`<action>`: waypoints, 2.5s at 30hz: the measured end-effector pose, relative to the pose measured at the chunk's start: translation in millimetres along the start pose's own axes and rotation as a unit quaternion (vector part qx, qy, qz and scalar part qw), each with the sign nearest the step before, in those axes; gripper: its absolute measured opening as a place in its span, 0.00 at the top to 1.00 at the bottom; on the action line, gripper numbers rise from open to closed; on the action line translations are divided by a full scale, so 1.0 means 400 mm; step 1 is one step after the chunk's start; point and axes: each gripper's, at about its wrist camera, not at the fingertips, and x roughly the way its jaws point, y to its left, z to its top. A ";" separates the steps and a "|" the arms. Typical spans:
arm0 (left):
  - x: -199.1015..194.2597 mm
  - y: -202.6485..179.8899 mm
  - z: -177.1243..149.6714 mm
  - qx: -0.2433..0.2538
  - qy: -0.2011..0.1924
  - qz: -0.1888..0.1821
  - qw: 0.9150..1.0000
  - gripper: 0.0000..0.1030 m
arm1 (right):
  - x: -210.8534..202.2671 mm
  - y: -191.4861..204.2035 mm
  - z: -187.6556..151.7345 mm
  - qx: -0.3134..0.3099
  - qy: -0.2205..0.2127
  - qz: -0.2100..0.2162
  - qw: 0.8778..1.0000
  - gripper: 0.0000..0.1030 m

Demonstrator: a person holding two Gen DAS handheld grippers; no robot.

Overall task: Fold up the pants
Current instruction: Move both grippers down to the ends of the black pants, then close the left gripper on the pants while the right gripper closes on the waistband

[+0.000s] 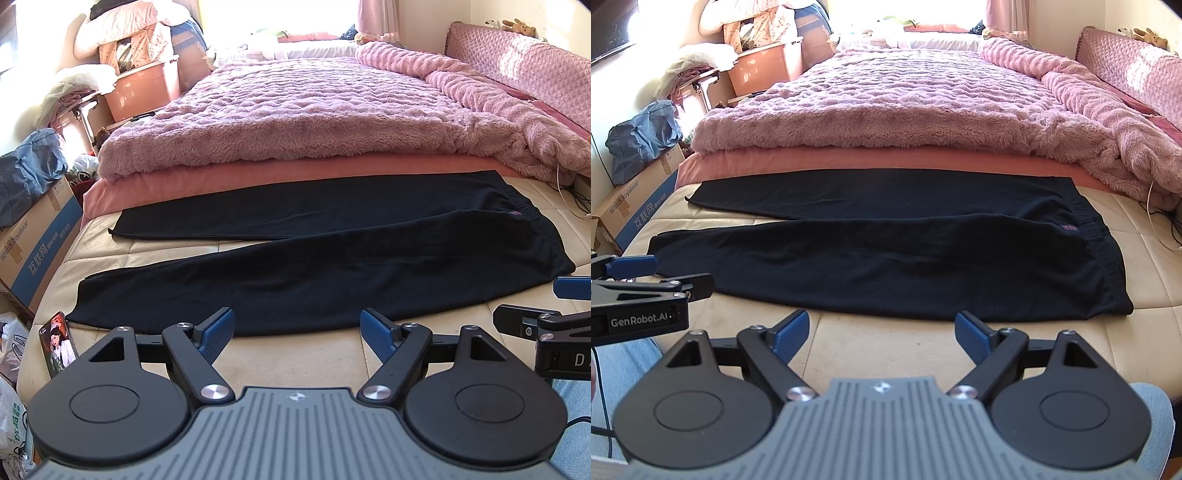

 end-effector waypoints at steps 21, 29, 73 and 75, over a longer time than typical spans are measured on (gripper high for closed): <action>0.106 0.077 0.034 0.148 -0.038 0.010 0.988 0.24 | 0.027 -0.206 0.071 -0.008 -0.086 -0.018 0.996 0.20; 0.260 0.156 0.006 0.243 0.001 0.008 0.970 0.30 | 0.114 -0.426 0.118 -0.030 -0.049 -0.064 0.996 0.21; 0.459 0.208 -0.197 0.522 0.058 0.153 0.837 0.92 | 0.304 -0.607 -0.004 -0.274 0.117 -0.107 0.948 0.58; 0.457 0.221 -0.162 0.469 0.066 0.143 0.869 0.95 | 0.303 -0.600 -0.015 -0.309 0.123 -0.103 0.938 0.58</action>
